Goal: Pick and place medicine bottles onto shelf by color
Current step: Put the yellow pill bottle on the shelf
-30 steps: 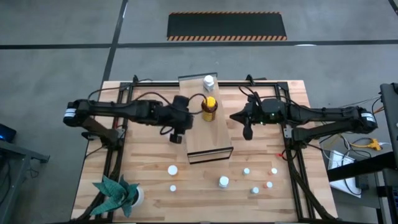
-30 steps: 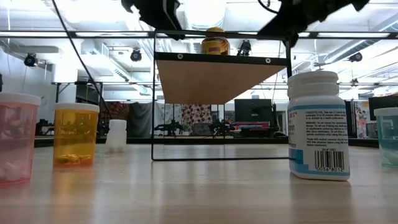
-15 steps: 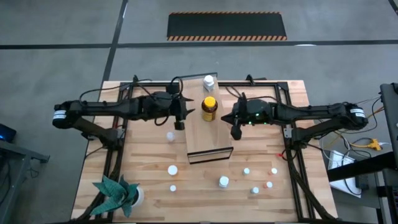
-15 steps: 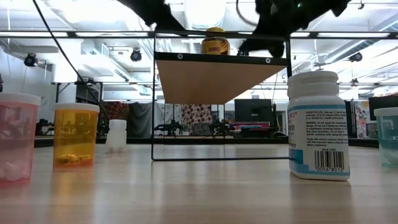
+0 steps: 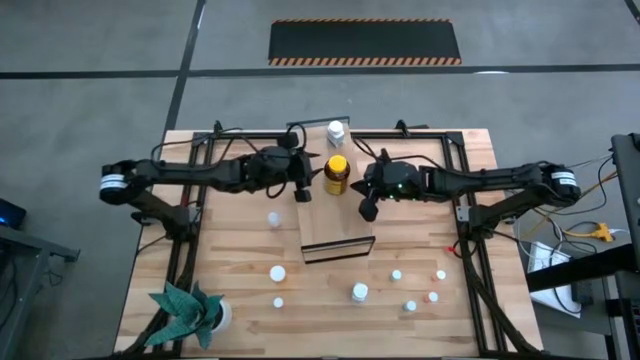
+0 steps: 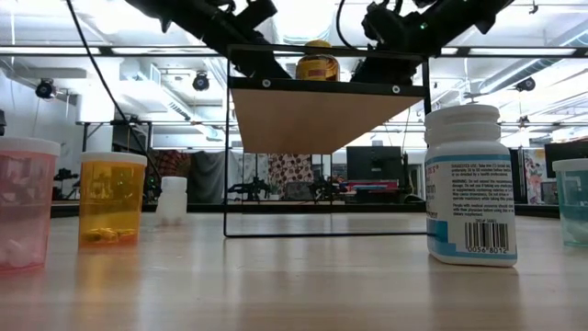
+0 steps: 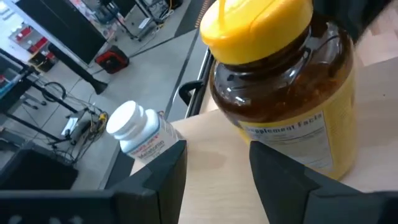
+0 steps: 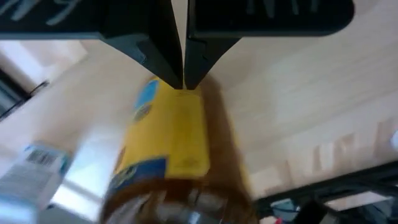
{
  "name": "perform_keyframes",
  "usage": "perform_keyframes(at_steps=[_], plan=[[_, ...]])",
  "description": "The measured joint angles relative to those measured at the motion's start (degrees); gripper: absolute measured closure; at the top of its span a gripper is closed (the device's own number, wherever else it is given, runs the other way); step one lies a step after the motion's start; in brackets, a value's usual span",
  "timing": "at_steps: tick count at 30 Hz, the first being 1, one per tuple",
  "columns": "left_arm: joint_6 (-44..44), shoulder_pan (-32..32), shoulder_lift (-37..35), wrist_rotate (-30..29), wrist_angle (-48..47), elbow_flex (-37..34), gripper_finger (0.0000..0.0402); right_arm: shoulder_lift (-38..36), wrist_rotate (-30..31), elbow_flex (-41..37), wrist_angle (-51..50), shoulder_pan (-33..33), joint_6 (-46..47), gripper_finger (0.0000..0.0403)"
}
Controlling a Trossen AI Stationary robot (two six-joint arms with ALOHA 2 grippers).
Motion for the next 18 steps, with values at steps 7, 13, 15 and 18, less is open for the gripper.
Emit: perform_keyframes(at_steps=[7, 13, 15, 18], plan=[[-0.04, -0.15, 0.41, 2.81, -0.61, -0.06, 0.0243, 0.12, 2.61, 1.73, -0.26, -0.98, -3.37, 0.0394], [-4.4, -2.11, -0.16, 3.34, -4.18, 0.07, 0.0243, 0.14, 2.86, 1.73, 0.95, -1.52, -5.95, 0.0394], [-6.15, -2.79, -0.16, 3.58, -4.91, 0.05, 0.0243, 0.52, 2.71, 1.8, 1.45, -2.04, -6.29, 0.0394], [-8.44, -3.94, -0.15, 3.64, -5.09, -0.25, 0.0243, 1.55, 2.59, 1.81, 1.79, -2.73, -6.58, 0.0394]])
